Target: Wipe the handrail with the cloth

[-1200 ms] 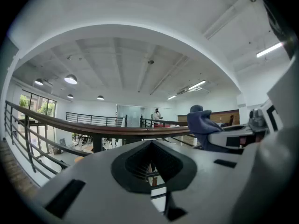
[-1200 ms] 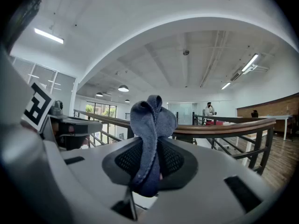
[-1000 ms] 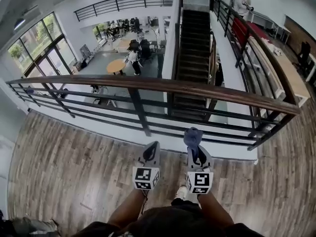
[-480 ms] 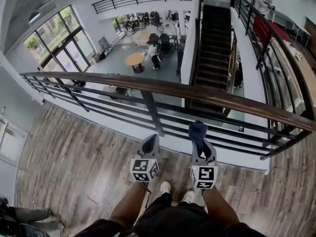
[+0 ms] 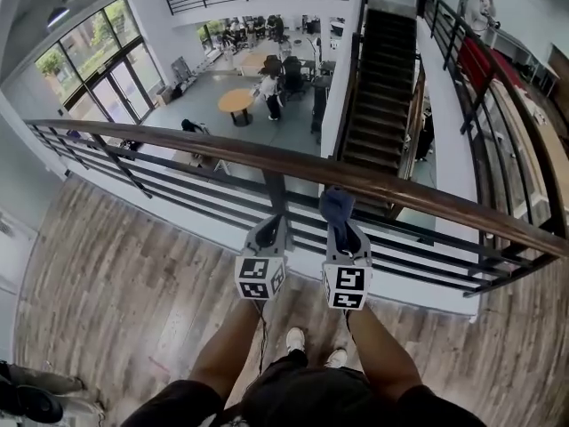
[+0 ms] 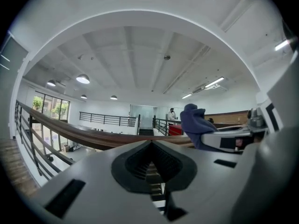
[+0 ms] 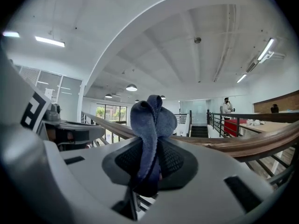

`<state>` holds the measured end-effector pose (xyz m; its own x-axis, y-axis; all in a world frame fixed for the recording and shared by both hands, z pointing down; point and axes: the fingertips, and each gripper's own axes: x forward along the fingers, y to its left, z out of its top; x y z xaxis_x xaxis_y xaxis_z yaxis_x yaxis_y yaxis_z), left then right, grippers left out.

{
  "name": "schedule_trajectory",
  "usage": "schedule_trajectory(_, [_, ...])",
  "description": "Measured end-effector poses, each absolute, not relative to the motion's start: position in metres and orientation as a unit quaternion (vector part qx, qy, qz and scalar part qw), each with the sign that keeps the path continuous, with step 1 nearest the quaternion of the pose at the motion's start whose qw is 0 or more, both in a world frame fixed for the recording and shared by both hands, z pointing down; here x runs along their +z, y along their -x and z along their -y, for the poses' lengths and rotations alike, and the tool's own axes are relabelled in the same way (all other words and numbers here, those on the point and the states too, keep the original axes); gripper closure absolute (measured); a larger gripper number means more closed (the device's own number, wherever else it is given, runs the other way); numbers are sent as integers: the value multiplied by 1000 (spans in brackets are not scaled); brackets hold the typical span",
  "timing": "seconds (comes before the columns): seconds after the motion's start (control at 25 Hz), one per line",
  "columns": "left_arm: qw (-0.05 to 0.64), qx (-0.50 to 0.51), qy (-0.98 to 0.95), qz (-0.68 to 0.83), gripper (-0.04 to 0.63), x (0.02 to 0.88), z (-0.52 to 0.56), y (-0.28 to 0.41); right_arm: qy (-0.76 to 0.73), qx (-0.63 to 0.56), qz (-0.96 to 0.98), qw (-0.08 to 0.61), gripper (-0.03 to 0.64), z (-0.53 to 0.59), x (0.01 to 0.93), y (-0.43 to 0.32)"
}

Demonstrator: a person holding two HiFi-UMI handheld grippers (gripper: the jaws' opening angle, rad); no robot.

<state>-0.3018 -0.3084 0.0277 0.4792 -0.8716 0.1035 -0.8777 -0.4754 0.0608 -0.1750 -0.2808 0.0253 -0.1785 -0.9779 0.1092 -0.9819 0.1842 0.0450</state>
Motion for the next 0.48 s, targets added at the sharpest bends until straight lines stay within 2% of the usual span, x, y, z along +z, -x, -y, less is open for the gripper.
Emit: schedule_trajectory(0.48, [46, 46, -859, 508, 592, 15, 449, 363, -649, 47, 755, 81, 537, 436, 23, 269])
